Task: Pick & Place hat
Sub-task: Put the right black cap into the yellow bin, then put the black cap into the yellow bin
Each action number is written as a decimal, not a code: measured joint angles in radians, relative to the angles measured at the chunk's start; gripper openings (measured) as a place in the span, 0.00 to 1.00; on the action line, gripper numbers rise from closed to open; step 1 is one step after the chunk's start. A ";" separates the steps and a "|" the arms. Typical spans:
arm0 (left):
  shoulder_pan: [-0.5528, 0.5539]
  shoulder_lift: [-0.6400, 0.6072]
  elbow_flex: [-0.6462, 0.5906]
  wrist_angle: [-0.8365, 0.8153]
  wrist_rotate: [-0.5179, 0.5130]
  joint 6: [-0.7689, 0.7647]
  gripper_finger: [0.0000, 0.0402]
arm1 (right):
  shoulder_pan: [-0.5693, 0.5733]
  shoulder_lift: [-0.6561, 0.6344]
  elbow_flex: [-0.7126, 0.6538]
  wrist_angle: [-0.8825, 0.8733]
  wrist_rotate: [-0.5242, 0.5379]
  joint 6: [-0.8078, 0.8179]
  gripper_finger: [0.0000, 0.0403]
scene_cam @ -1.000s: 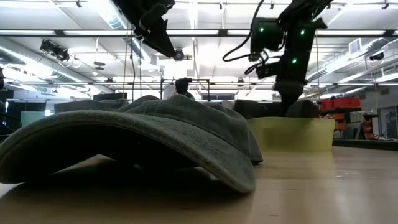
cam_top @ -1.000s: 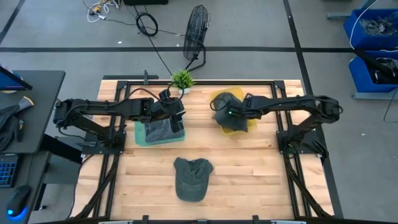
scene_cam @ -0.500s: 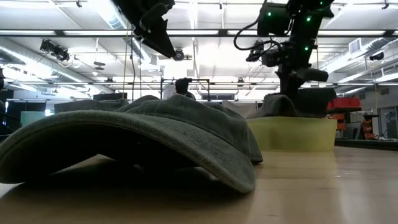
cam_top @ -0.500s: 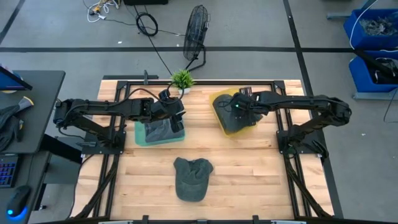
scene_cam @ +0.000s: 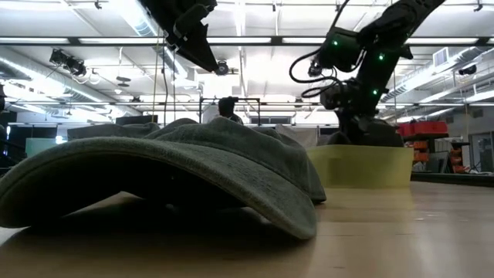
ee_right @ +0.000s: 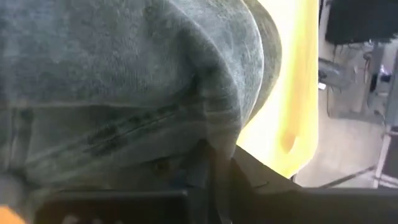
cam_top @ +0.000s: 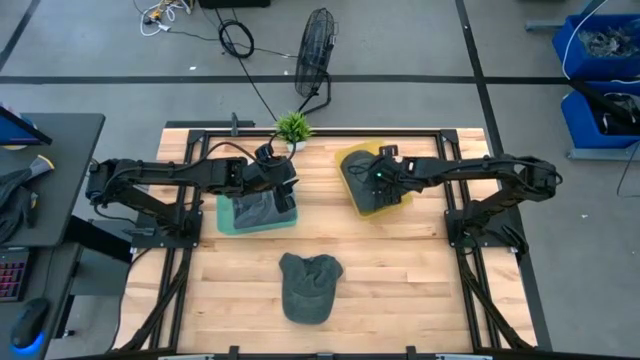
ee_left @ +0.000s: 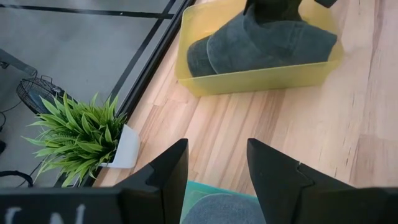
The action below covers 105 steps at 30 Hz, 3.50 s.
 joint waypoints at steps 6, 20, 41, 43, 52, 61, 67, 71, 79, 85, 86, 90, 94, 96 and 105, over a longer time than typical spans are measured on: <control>0.000 0.000 0.000 0.000 0.000 0.000 0.42 | -0.002 0.001 -0.004 0.010 -0.024 0.248 0.20; 0.000 0.000 0.000 0.000 0.000 0.001 0.42 | -0.002 0.002 0.156 -0.268 -0.012 0.683 0.28; -0.226 0.035 -0.002 -0.065 0.555 0.094 0.42 | 0.169 0.002 0.278 -0.190 -0.220 0.818 0.28; -0.274 0.065 -0.013 -0.019 0.558 0.074 0.42 | 0.178 0.002 0.278 -0.187 -0.219 0.819 0.28; -0.369 0.272 -0.032 0.199 0.549 0.075 0.42 | 0.217 0.002 0.278 -0.185 -0.218 0.833 0.28; -0.337 0.427 -0.032 0.208 0.775 -0.014 0.42 | 0.227 0.001 0.278 -0.185 -0.218 0.838 0.28; -0.291 0.451 -0.032 0.279 0.783 0.032 0.42 | 0.227 0.001 0.278 -0.185 -0.218 0.837 0.28; -0.268 0.475 -0.031 0.315 0.809 0.064 0.40 | 0.227 0.001 0.278 -0.182 -0.218 0.806 0.28; -0.256 0.497 -0.031 0.311 0.880 0.110 0.04 | 0.227 0.001 0.278 -0.171 -0.218 0.770 0.28; -0.259 0.464 -0.025 0.278 0.880 0.132 0.01 | 0.241 0.001 0.278 -0.169 -0.218 0.665 0.28; -0.260 0.442 -0.023 0.254 0.879 0.142 0.01 | 0.251 0.001 0.278 -0.168 -0.220 0.623 0.28; -0.280 0.339 -0.021 0.158 0.879 0.295 0.01 | 0.294 0.001 0.278 -0.153 -0.275 0.465 0.28; -0.313 0.232 -0.019 0.131 0.879 0.578 0.01 | 0.336 0.001 0.278 -0.072 -0.395 0.357 0.28; -0.328 0.192 -0.019 0.124 0.880 0.706 0.01 | 0.351 0.001 0.278 0.009 -0.445 0.350 0.28; -0.351 0.131 -0.019 0.033 0.864 1.098 0.01 | 0.374 0.006 0.279 0.322 -0.466 0.216 0.28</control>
